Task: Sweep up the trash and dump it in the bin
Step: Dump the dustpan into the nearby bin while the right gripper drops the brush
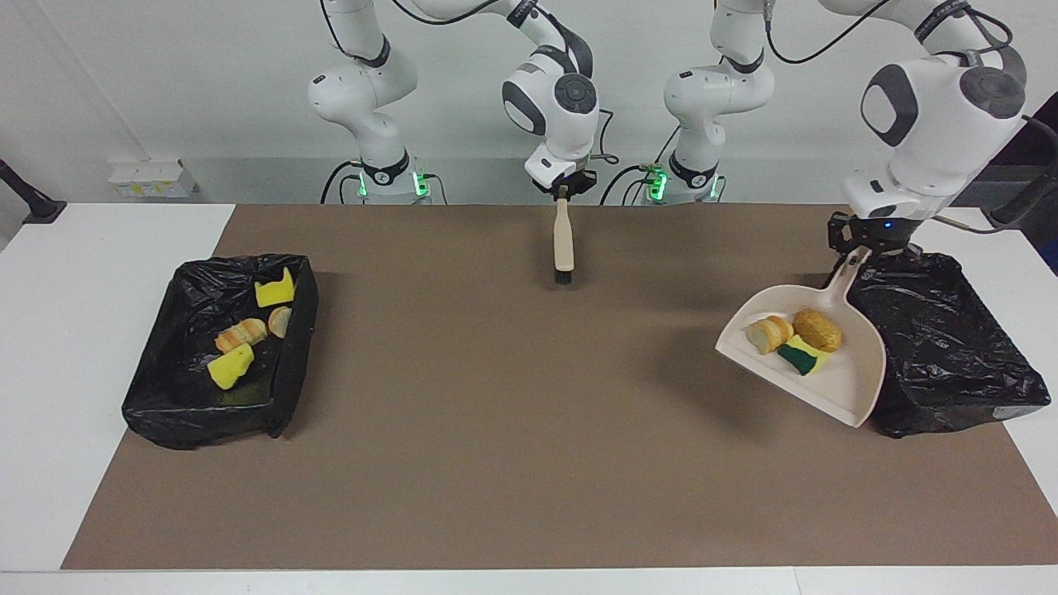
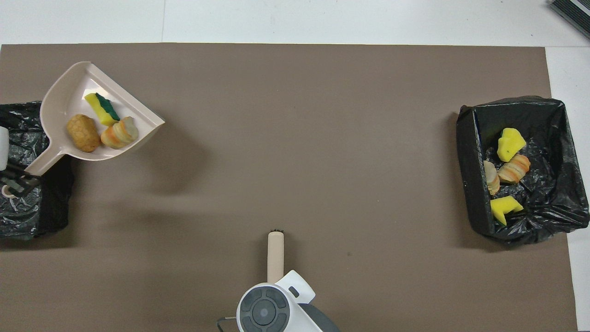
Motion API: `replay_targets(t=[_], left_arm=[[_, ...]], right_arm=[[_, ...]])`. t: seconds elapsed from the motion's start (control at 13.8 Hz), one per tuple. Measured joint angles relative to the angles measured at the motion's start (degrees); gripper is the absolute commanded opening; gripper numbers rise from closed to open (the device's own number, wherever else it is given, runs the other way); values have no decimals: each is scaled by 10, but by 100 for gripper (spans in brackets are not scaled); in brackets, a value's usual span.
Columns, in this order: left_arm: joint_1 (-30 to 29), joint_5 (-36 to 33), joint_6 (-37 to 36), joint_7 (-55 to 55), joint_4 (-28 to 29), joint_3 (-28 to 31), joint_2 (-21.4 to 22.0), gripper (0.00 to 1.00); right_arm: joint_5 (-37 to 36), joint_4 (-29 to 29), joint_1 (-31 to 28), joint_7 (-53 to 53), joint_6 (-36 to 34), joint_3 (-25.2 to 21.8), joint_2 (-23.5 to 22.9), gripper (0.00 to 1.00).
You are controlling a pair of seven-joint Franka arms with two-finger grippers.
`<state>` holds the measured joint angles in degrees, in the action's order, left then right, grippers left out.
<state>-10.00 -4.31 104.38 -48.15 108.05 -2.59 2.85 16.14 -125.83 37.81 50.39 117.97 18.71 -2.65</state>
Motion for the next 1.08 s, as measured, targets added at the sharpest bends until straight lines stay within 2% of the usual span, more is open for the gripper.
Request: replay_targets(t=[0.36,0.65,0.72,0.87,0.94,1.01,1.08], left_arm=[[-131,-5,1,-255,-77,5,-28,0],[-196,-63,32,-404,-142,13,-74,0],[-208,-77,46,-433,-157,14,-87,0],[-226,-123,74,-470,-188,14,-116,0],[-230,-152,91,-485,-199,15,-128,0],[-231,-186,104,-494,-206,14,-136,0],[-231,-218,113,-497,-209,13,-141,0]], right_arm=[[0,-21,14,-8,28,0,-3,0],[2,-22,12,-35,29,-2,-3,0],[6,-22,11,-42,31,-2,-4,5],[11,-23,6,-54,38,-3,-7,28],[11,-23,4,-56,38,-4,-9,45],[11,-22,1,-57,39,-4,-10,57],[12,-21,-2,-57,40,-4,-11,64]])
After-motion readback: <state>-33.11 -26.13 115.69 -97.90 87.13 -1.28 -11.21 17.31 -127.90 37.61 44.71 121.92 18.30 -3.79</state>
